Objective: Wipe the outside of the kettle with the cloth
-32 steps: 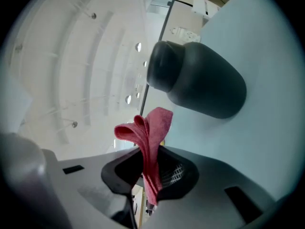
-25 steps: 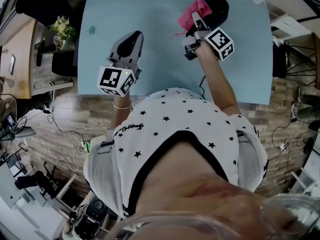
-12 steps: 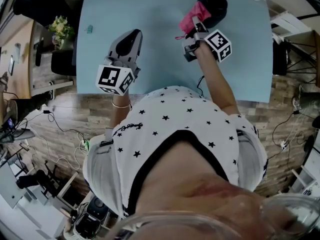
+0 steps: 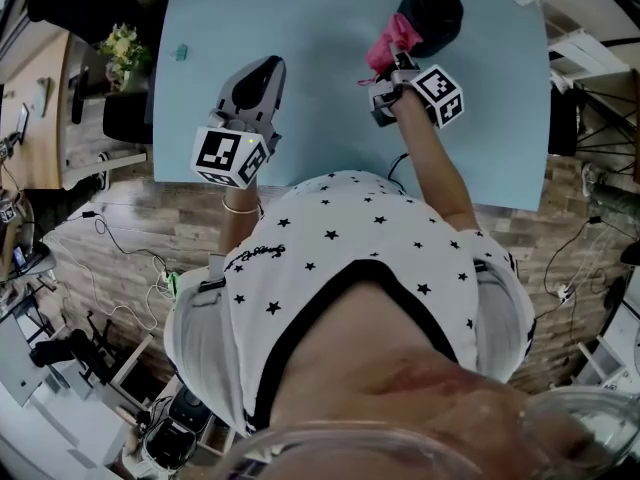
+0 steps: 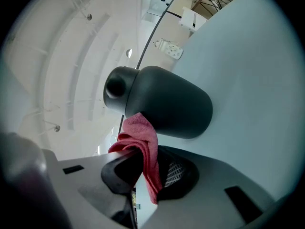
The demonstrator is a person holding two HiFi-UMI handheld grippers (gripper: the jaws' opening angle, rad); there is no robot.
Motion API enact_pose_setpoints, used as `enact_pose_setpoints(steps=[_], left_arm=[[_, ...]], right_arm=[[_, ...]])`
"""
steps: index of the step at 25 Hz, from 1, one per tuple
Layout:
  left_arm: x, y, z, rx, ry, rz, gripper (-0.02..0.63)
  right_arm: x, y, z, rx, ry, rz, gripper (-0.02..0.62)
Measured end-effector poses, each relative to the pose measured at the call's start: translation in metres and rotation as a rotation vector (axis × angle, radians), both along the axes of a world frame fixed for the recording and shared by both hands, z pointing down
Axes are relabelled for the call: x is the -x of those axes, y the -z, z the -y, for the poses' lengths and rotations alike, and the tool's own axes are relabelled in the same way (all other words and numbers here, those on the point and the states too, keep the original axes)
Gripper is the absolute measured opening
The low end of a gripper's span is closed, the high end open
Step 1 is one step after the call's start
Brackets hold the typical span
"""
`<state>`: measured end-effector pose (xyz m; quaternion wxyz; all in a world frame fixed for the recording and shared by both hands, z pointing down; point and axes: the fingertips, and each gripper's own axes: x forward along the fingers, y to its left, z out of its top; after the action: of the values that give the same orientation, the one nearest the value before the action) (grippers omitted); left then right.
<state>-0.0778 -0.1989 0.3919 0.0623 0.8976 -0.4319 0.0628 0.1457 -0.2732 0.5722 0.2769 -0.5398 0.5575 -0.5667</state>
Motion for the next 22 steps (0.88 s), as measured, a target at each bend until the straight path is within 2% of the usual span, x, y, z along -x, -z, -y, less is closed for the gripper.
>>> enact_pose_setpoints(steps=[10,22], left_arm=[[0.004,-0.002,0.002,0.007,0.020,0.010,0.040],[0.007,-0.005,0.001,0.013,0.036,0.011,0.040]], right_arm=[[-0.006,-0.045,-0.007,0.108,-0.002,-0.021,0.066],[-0.011,-0.074,-0.010,0.181,-0.004,-0.062,0.067]])
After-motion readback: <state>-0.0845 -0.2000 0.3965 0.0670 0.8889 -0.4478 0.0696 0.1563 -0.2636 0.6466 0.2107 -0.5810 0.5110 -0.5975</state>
